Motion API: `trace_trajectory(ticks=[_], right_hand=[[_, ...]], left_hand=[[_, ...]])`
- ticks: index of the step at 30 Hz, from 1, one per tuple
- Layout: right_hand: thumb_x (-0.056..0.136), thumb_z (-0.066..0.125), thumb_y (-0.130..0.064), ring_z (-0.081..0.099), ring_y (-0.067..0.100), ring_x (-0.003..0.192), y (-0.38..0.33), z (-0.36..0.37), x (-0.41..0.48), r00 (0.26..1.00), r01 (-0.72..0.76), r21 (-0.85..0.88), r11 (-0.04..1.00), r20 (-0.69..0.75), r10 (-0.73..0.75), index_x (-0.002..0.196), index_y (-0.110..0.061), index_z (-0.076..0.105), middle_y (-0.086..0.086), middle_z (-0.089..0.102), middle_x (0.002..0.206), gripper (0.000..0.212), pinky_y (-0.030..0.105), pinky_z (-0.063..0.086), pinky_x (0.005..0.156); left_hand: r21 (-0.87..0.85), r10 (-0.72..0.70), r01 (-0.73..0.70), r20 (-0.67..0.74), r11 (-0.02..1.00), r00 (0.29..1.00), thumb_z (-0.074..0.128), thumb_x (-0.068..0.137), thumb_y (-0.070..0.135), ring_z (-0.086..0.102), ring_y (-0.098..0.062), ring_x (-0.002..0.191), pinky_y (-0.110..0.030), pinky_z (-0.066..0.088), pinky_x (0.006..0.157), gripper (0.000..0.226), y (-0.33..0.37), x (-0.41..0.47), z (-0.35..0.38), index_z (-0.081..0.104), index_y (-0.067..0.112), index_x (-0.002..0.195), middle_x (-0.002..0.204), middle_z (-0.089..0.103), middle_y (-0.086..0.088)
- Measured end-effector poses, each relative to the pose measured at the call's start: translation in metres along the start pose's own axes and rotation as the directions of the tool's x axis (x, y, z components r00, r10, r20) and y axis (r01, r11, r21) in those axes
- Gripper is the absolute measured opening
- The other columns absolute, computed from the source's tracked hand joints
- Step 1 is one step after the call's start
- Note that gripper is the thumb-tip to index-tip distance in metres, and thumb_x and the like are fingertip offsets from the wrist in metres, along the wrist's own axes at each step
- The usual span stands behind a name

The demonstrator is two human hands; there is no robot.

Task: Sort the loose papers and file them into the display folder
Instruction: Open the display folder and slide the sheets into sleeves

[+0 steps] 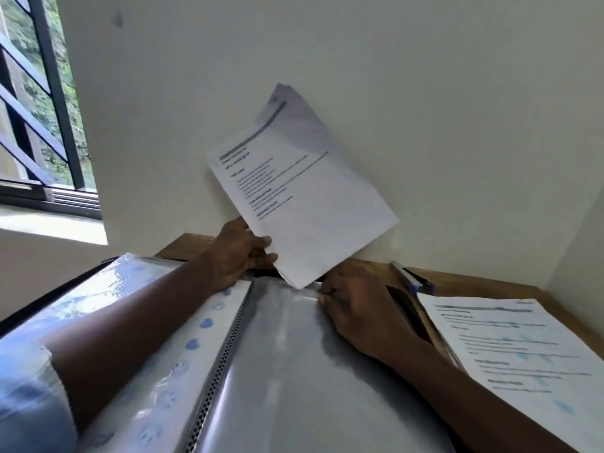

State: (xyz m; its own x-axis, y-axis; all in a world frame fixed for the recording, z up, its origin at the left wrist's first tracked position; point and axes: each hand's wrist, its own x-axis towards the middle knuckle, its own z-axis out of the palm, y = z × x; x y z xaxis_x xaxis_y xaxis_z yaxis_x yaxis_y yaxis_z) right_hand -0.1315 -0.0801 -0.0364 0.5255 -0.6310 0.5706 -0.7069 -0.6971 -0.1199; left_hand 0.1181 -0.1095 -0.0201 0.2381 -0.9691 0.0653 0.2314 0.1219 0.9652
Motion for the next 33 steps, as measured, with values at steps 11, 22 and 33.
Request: trace_trajectory(ticks=[11,22,33], right_hand=[[0.091,0.051,-0.064,0.055,0.018,0.089,0.002,-0.006,0.002,0.997,0.064,-0.197,0.978,0.057,-0.054,0.108,-0.037,0.047,-0.011,0.06,0.098,0.032,0.044,0.039,0.087],[0.089,0.06,-0.027,0.05,0.01,0.077,0.002,-0.003,0.004,0.997,0.057,-0.05,0.997,-0.051,-0.059,0.089,-0.034,0.049,-0.015,0.053,0.08,0.013,0.045,0.038,0.096],[0.095,0.065,-0.02,0.061,0.02,0.078,0.01,0.001,0.003,0.938,0.218,-0.138,0.966,-0.244,-0.247,0.087,-0.021,0.067,-0.005,0.062,0.083,0.008,0.045,0.036,0.1]], left_hand=[[-0.192,-0.078,0.06,-0.087,0.979,0.993,0.053,0.097,-0.011,0.058,-0.022,0.072,-0.025,0.057,0.051,0.028,0.002,0.01,0.003,0.059,-0.003,0.123,0.106,0.065,-0.017],[0.043,-0.043,0.045,-0.052,0.998,0.998,0.059,0.09,-0.021,0.072,-0.029,0.088,-0.032,0.061,0.06,0.051,-0.005,0.006,0.01,0.056,0.011,0.13,0.122,0.068,-0.011],[-0.323,-0.192,0.221,0.119,0.92,0.974,0.056,0.092,-0.021,0.07,-0.027,0.09,-0.036,0.064,0.068,0.036,-0.003,-0.007,0.025,0.053,-0.013,0.126,0.111,0.058,-0.02]])
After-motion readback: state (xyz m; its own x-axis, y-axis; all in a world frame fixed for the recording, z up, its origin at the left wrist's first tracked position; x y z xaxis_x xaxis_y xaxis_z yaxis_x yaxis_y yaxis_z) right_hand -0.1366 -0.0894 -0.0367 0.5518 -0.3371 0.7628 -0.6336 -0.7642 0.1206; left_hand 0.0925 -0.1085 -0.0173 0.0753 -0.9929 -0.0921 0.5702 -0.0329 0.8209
